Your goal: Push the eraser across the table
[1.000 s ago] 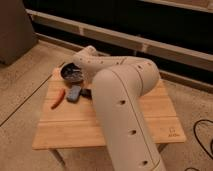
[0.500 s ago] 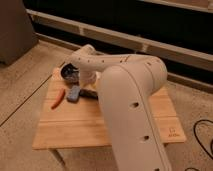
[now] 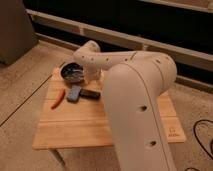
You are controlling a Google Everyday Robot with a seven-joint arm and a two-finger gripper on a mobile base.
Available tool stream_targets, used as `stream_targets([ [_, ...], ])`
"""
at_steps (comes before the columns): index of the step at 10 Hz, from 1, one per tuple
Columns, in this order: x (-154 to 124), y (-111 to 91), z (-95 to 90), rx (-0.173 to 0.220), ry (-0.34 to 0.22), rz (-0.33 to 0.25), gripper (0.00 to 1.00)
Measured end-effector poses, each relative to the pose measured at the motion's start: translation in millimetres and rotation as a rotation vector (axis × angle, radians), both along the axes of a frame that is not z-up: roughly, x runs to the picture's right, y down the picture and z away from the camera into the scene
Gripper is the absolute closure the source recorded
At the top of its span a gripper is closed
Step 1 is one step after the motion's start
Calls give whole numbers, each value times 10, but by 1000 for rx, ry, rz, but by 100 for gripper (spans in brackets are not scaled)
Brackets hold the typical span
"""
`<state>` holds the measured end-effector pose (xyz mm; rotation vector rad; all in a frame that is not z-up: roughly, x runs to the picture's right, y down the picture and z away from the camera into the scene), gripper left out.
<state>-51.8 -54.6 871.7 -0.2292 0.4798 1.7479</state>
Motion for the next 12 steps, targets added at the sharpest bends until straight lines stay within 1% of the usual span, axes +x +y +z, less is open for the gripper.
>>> stream_targets([
  [1,-31,-21,42,1,-2,-17,35],
  [2,-68,21,93,-8,-8,-26,35],
  [3,-102,92,140,-25,-14,-34,35],
  [5,-199,294,252,-72,-32,-36,35],
  [7,-238,409,313,-103,-41,-34,35],
  [8,-253,439,343,-114,-46,-33,35],
  [12,-253,484,422,-136,-53,-43,35],
])
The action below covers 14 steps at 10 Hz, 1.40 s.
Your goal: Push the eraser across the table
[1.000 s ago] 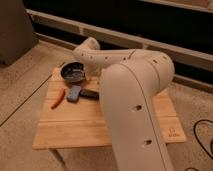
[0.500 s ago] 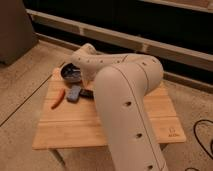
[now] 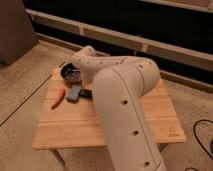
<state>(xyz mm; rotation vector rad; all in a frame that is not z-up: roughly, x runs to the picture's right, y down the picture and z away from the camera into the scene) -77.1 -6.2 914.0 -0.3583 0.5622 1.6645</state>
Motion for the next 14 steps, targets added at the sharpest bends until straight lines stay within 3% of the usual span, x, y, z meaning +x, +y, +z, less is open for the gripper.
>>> stream_targets([
  [5,28,80,62,-28,5,-9,35],
  [10,-155,111,-196,-11,-55,75,35],
  [14,-120,187,-275,0,-65,55,35],
])
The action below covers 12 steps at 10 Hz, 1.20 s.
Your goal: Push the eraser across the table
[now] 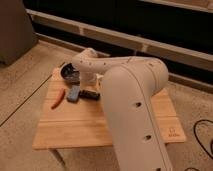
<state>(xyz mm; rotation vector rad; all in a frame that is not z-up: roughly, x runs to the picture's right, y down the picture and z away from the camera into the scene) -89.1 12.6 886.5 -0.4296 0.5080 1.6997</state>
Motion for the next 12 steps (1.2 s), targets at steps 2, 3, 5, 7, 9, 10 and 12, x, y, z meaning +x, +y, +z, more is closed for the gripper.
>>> stream_targets([
  [2,10,24,-2,0,1,-5,35],
  [3,16,32,3,-2,2,-5,35],
  [5,24,28,23,0,7,-10,35],
  [7,90,-36,42,9,24,-17,35],
  [9,221,-265,56,44,52,-10,35],
  [10,257,-320,56,52,59,-13,35],
  [12,188,-253,52,44,52,-28,35],
])
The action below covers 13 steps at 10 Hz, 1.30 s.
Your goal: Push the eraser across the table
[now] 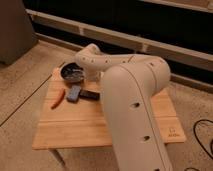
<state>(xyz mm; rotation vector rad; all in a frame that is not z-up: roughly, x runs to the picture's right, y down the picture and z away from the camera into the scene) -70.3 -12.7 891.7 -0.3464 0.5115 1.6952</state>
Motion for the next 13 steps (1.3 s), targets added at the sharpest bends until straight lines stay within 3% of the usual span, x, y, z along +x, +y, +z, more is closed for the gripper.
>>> stream_targets([
  [4,-152,234,-12,-39,-19,-25,35],
  [13,-289,377,-141,-60,-56,-10,35],
])
